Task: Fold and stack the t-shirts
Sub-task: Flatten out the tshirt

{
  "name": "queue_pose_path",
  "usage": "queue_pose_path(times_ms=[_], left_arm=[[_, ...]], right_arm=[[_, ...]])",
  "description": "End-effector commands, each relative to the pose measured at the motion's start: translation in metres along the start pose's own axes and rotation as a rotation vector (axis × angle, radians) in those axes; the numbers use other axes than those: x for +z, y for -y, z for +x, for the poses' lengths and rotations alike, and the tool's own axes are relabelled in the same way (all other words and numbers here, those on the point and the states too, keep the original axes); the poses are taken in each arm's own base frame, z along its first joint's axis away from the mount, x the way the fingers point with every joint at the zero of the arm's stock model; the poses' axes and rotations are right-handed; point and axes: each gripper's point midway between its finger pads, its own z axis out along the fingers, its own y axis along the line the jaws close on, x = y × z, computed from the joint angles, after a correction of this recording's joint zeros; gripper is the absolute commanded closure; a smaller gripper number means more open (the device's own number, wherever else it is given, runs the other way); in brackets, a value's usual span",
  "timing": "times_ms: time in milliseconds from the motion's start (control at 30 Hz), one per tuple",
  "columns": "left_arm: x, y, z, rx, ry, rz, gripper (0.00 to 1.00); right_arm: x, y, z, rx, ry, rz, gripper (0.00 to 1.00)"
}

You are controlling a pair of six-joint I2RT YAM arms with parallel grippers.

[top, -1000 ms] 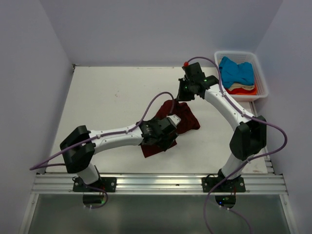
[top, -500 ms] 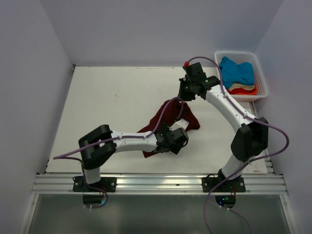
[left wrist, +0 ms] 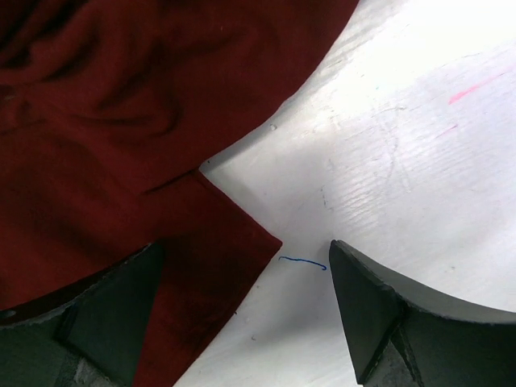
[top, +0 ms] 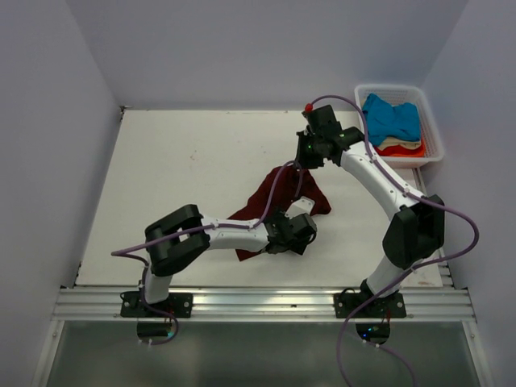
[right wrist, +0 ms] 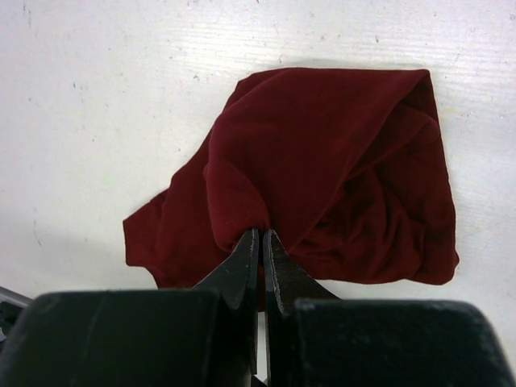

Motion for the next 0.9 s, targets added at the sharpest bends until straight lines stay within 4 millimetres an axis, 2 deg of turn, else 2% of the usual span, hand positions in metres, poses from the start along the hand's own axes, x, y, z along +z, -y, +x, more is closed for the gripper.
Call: queue_pose_path(times_ms=[0,133,333,433,533,567,600,667,700,767,867], left_arm=[[0.000,0.011,-0.017,-0.089,0.044,0.010,0.12],[-0.009,0.009,-0.019,-0.082,0.048,0.020,0.13],[-0.005,0.007,-0.014,-0.053,0.019,-0.010,0.13],[-0.014,-0.001,-0.014,-0.067,0.023,-0.029,0.13],[-0.034,-0.026,-0.013,-0.116,0.036,-0.104,0.12],[-0.037,-0.038,-0.003,-0.125,0.030,-0.133,0.11],[-0.052,-0.042,-0.013,-0.182,0.068,-0.120,0.11],[-0.059,-0.059,-0.001,-0.202,0.069,-0.151,0.10],[-0.067,-0.062,-0.004,-0.232,0.084,-0.149,0.10],[-0.072,-0.074,0.007,-0.240,0.046,-0.197,0.09],[-0.072,-0.077,0.026,-0.259,-0.024,-0.218,0.09]], right_arm=[[-0.019,-0.008,-0.005,-0.031,0.043,-0.037,1.00],[-0.020,-0.006,-0.004,-0.031,0.045,-0.028,1.00],[-0.019,-0.007,-0.003,-0.032,0.038,-0.033,1.00],[-0.020,-0.004,-0.003,-0.034,0.042,-0.018,1.00],[-0.021,-0.002,-0.003,-0.039,0.041,-0.011,1.00],[-0.021,-0.002,-0.002,-0.040,0.041,-0.009,1.00],[-0.021,-0.001,-0.003,-0.041,0.042,-0.006,1.00],[-0.020,0.000,-0.002,-0.042,0.043,-0.001,1.00],[-0.019,0.001,-0.002,-0.040,0.040,0.001,1.00],[-0.017,0.001,-0.001,-0.039,0.037,0.001,1.00],[-0.016,0.000,-0.002,-0.034,0.036,0.000,1.00]])
